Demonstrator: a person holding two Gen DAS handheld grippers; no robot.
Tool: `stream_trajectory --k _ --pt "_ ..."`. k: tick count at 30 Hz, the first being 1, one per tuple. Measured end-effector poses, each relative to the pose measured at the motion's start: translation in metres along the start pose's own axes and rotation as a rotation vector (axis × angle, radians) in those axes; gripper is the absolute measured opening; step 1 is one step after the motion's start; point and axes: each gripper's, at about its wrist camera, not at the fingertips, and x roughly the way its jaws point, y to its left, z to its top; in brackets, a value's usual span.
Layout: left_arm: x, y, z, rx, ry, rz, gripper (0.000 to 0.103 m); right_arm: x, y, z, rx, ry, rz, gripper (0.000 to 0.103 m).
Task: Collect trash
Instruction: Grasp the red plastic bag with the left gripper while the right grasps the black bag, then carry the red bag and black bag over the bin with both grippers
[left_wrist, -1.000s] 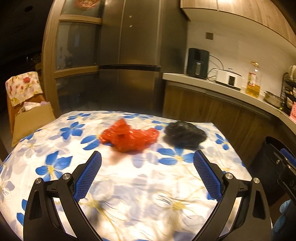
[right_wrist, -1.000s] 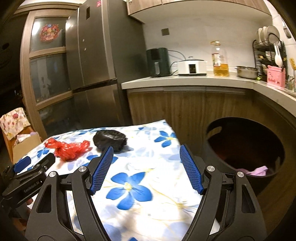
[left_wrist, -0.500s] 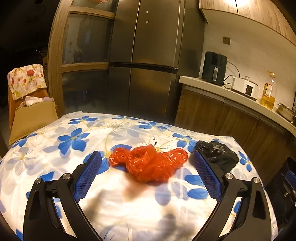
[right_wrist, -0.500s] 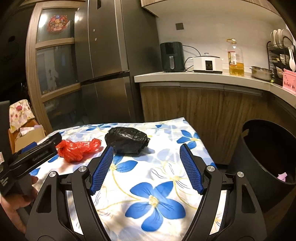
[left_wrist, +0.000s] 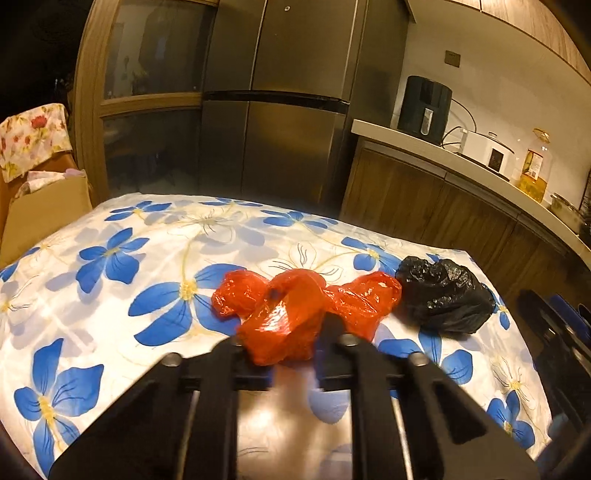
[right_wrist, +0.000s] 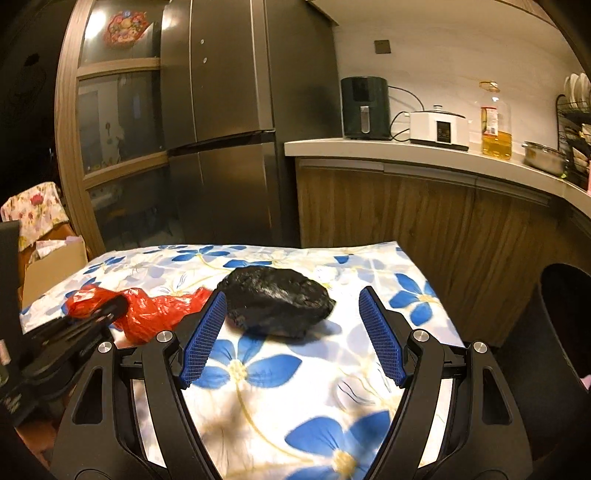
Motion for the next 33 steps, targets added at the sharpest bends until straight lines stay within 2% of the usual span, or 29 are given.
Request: stream_trajectory --k 11,12,14,16,18,19,21,27,33 --pt "-0.024 0.013 -0.006 -0.049 -0.049 -0.012 0.005 0.055 0.014 0.003 0.001 0.089 -0.006 0.073" --pt "-0.025 0.014 -0.007 -0.051 -0.051 -0.011 0.005 0.059 0.016 0.002 -0.007 0.099 -0.006 0.07" --pt "-0.025 0.016 -0.007 -0.057 -0.05 -0.011 0.005 0.067 0.02 -0.002 -0.026 0.13 -0.009 0.056" --pt "-0.025 0.017 -0.008 -0.062 -0.049 -0.01 0.005 0.073 0.019 -0.005 -0.022 0.153 -0.003 0.036" --pt "-0.024 0.018 -0.009 -0.06 -0.047 -0.01 0.005 0.075 0.016 -0.007 -0.009 0.163 0.008 0.022" --pt "-0.023 0.018 -0.009 -0.059 -0.045 -0.01 0.005 0.075 0.015 -0.007 -0.005 0.161 0.016 0.017" --pt "-0.024 0.017 -0.009 -0.053 -0.045 -0.008 0.005 0.072 0.016 -0.008 -0.009 0.156 0.022 0.013" --pt "-0.033 0.019 -0.008 -0.047 -0.054 0.01 0.005 0.049 0.021 -0.004 -0.03 0.115 0.032 0.011" --pt "-0.05 0.022 -0.009 -0.038 -0.066 0.026 0.005 0.007 0.023 -0.005 -0.046 0.079 0.057 0.011"
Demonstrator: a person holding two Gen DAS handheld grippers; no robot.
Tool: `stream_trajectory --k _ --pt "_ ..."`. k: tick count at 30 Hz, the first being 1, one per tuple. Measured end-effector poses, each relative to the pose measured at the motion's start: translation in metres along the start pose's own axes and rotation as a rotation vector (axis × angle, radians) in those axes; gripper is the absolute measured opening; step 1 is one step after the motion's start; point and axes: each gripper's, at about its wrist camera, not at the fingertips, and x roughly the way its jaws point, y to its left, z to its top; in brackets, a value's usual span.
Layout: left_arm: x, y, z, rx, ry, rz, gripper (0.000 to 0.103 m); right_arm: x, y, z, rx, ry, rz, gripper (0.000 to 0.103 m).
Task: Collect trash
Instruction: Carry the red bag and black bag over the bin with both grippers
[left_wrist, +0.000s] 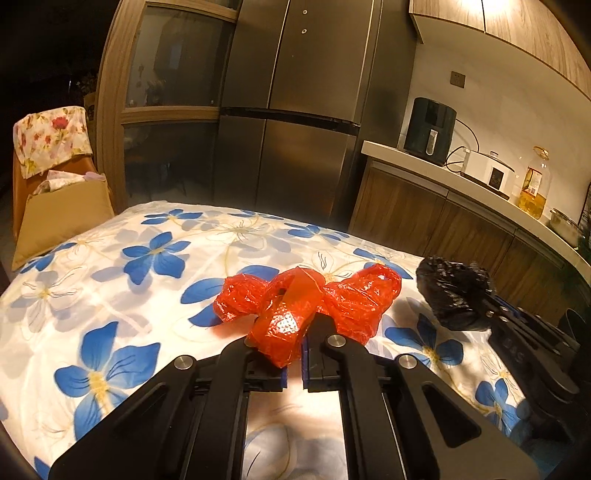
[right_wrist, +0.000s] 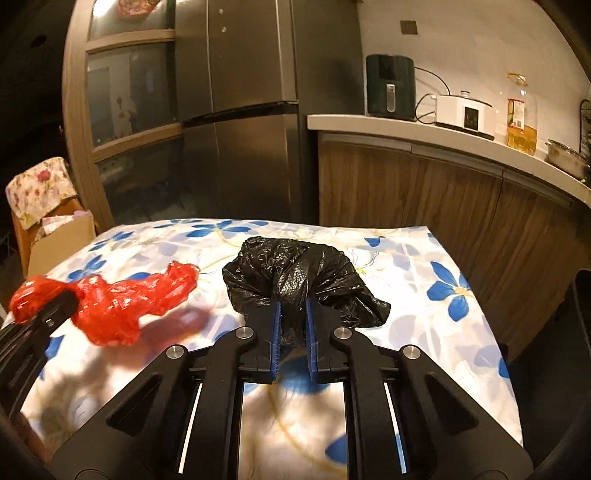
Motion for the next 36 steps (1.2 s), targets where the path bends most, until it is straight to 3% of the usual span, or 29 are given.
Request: stream_trajectory --k 10,16,24,30,36 --pt "-0.038 -0.011 0.001 0.012 -0.041 -0.017 0.005 -0.067 -0.011 -0.005 0.004 -0.065 0.001 0.011" --pt "-0.064 -0.047 0.005 0.062 -0.081 -0.085 0.005 -0.111 -0.044 -0.008 0.044 -0.126 -0.047 0.011" --pt "-0.09 -0.15 0.007 0.177 -0.115 -0.3 0.005 -0.178 -0.132 -0.011 0.144 -0.218 -0.223 0.011" --pt "-0.098 -0.231 -0.003 0.248 -0.098 -0.458 0.005 -0.208 -0.196 -0.02 0.21 -0.238 -0.347 0.011" --pt "-0.094 -0.29 -0.022 0.303 -0.058 -0.545 0.005 -0.22 -0.239 -0.034 0.248 -0.222 -0.414 0.011"
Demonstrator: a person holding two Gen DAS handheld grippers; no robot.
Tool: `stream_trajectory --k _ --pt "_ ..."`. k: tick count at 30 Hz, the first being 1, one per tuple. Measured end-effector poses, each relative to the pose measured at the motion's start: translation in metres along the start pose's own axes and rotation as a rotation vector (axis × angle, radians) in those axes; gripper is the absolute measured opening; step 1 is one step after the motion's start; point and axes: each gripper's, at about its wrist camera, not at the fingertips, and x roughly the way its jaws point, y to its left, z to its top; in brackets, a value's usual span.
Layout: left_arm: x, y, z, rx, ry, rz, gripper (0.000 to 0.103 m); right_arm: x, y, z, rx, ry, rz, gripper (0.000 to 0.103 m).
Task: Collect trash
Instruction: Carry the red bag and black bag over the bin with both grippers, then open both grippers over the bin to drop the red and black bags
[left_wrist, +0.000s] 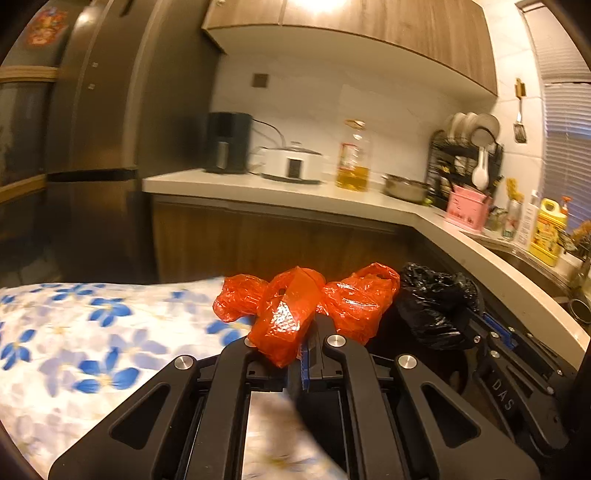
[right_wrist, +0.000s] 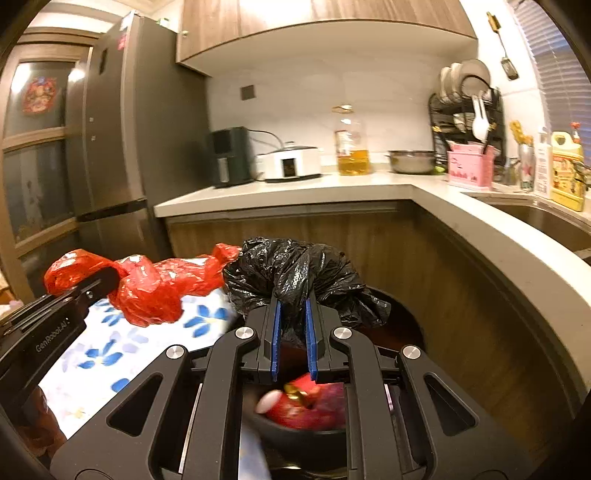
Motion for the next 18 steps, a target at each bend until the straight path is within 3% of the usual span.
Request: stream_trajectory --k 11,14,15,16,18 --pt "0.04 -0.032 -0.006 0.028 0.054 -0.071 0.006 0.023 -0.028 -0.005 0.017 0.032 -0.021 0.016" --pt "0.046 -0.036 -0.008 0.036 0.064 -0.073 0.009 0.028 -0.032 -0.006 0.021 0.041 -0.022 0.032" --pt "0.048 -0.035 -0.009 0.034 0.068 -0.074 0.012 0.028 -0.033 -0.007 0.022 0.04 -0.026 0.038" --pt "0.049 -0.035 -0.01 0.031 0.075 -0.079 0.021 0.029 -0.034 -0.007 0.024 0.038 -0.029 0.043" --pt "0.049 -0.033 -0.012 0.031 0.077 -0.083 0.032 0.029 -0.036 -0.007 0.031 0.038 -0.031 0.047"
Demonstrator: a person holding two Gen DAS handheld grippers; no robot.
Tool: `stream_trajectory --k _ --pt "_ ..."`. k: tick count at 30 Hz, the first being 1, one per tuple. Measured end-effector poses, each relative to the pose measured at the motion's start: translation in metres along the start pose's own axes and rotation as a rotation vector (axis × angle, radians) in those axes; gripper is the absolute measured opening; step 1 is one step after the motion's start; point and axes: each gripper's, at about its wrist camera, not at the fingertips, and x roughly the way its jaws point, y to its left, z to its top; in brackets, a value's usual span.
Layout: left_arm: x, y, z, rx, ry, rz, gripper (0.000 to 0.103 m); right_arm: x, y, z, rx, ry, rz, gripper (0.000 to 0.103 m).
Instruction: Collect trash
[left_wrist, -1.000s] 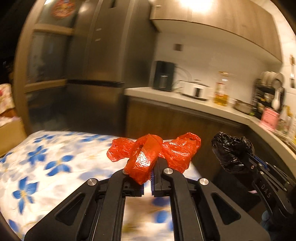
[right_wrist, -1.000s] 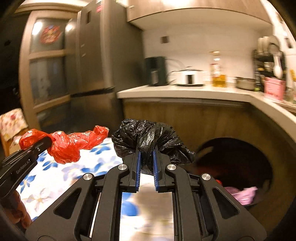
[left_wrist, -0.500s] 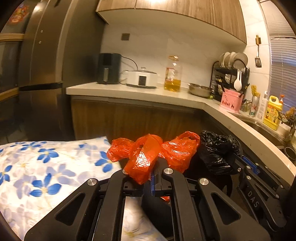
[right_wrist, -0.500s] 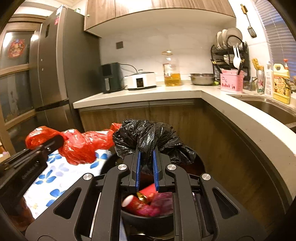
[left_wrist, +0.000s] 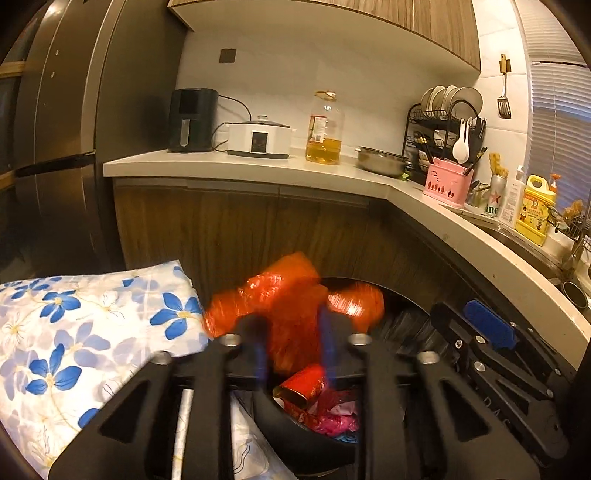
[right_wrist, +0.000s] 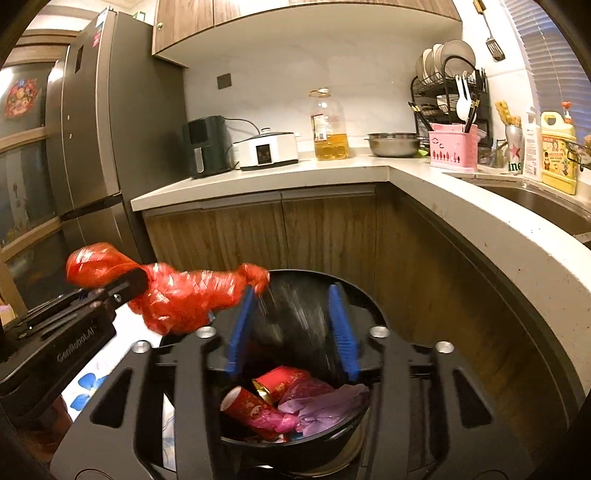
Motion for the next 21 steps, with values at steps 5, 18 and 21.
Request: stream_trajectory --k 5,18,21 --pt "-0.003 0.004 -0.001 -0.013 -0.005 0.001 0.051 -0.003 -0.005 -0.001 0.017 -0.003 -0.019 0.055" --pt "-0.043 0.024 -0.011 -0.023 0.003 0.138 0.089 -0.028 0.006 -0.011 -0.008 0.05 0.002 0.087" --pt "-0.059 0.031 -0.02 -0.017 0.022 0.181 0.097 -0.038 0.014 -0.015 -0.023 0.061 0.021 0.091"
